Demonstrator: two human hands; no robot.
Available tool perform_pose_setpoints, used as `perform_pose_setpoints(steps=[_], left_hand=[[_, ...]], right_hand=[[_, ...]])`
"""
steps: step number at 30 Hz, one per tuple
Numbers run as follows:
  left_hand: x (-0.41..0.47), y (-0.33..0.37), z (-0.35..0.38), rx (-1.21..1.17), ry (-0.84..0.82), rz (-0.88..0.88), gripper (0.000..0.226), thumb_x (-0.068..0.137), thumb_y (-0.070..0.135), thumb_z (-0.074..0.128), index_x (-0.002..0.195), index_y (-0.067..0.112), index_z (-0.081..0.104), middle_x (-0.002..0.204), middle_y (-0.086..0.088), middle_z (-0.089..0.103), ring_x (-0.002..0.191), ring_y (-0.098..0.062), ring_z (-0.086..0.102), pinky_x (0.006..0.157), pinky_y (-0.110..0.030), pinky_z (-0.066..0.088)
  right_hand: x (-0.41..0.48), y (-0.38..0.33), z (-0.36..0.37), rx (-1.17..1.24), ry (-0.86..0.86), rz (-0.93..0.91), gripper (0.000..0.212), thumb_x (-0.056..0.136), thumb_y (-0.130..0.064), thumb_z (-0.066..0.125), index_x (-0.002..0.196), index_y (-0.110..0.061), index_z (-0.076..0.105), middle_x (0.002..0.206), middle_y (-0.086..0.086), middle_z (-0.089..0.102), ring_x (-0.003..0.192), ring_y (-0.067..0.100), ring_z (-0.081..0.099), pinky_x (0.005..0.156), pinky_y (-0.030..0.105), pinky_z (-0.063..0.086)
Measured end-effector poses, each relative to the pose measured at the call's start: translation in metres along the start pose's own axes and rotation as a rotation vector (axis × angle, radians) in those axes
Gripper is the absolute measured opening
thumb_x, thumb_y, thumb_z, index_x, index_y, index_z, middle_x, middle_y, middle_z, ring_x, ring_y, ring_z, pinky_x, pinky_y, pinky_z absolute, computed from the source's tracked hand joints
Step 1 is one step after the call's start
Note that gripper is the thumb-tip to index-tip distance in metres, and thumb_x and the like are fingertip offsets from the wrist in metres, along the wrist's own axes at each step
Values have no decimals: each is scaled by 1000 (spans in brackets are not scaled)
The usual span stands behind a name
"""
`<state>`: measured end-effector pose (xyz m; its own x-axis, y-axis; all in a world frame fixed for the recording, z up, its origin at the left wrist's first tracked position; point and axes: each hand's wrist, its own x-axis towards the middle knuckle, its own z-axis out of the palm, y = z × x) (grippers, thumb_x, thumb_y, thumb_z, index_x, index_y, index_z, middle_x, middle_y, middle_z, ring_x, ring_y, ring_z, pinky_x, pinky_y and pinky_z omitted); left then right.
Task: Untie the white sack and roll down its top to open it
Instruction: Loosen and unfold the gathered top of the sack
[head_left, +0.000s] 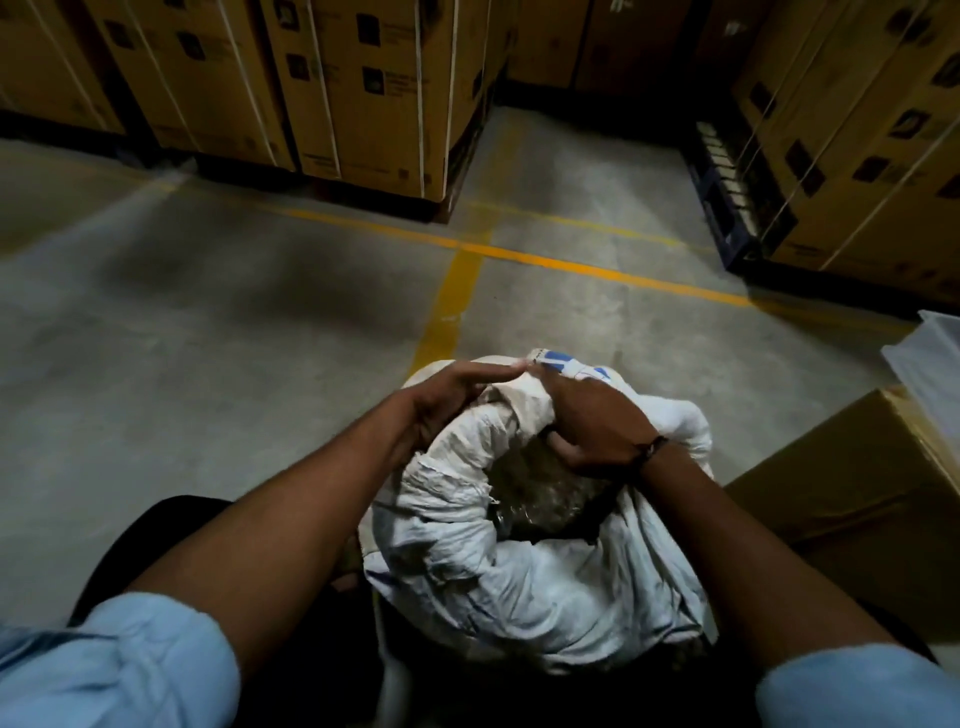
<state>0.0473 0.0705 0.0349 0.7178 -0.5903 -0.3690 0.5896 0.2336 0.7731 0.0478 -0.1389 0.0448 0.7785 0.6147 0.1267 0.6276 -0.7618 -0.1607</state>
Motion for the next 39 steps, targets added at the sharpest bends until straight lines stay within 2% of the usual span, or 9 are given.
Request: perform_pose_setpoints(steps=[6,8,13,18,21,26,31,33,39], left_hand=[[12,-7,23,1562,802,186,94,72,90,45,135,20,48,133,-7,59,120,-31,57,99,-43,44],[13,-19,26,1737,740,279,99,72,94,34,139,22,43,132,-9,61,119,-31,59,95,-43,47],[24,-59,9,1641,667,403,90,82,82,39,141,15,32,119,-16,66,104,-35,65,80,-43,54],[31,-46,1,557,391,344,47,99,53,48,123,15,61,127,-8,67,117,-20,62,108,-42,44],[13,-21,-10,-25,198,121,28,99,21,54,117,3,67,119,-19,70,104,-24,70,93,-35,56],[5,-12,-30,-119,158,2,43,91,30,65,123,2,67,126,-19,65,111,-32,66,105,-44,48],[16,-4,-12,1284,575,29,98,69,90,51,141,23,48,142,-3,55,126,-25,54,108,-43,42],[13,-2,1,1774,717,249,82,80,80,46,138,23,49,136,-6,59,123,-29,55,101,-40,41],[29,-55,-8,1987,620,333,111,73,59,57,159,11,7,134,-16,47,119,-34,48,108,-49,35]], right_hand=[[20,28,10,323,-143,398,58,62,-42,50,115,-27,65,128,-8,63,111,16,59,95,35,46],[26,29,5,425,-187,456,51,67,-27,57,117,-24,66,125,-7,63,102,14,60,83,21,41],[29,11,5,175,-59,641,42,72,-43,46,101,-23,69,110,11,67,96,30,60,79,32,43],[7,-17,17,-251,317,246,63,80,-39,46,138,-13,46,143,11,45,134,31,40,109,49,29],[-1,-16,40,-301,295,200,63,97,-46,32,145,-6,38,146,13,46,134,30,42,115,53,23],[11,-3,59,-221,279,167,49,99,-48,29,86,-13,61,70,12,65,64,36,62,61,40,47],[36,8,51,-26,-81,487,60,95,-63,23,80,-21,62,94,12,71,90,33,65,75,37,47],[49,12,49,65,-231,490,68,89,-68,15,89,-20,63,107,13,68,100,31,63,81,35,44],[49,5,56,-41,62,369,47,91,-40,32,79,-16,70,91,9,71,87,32,64,72,35,38]])
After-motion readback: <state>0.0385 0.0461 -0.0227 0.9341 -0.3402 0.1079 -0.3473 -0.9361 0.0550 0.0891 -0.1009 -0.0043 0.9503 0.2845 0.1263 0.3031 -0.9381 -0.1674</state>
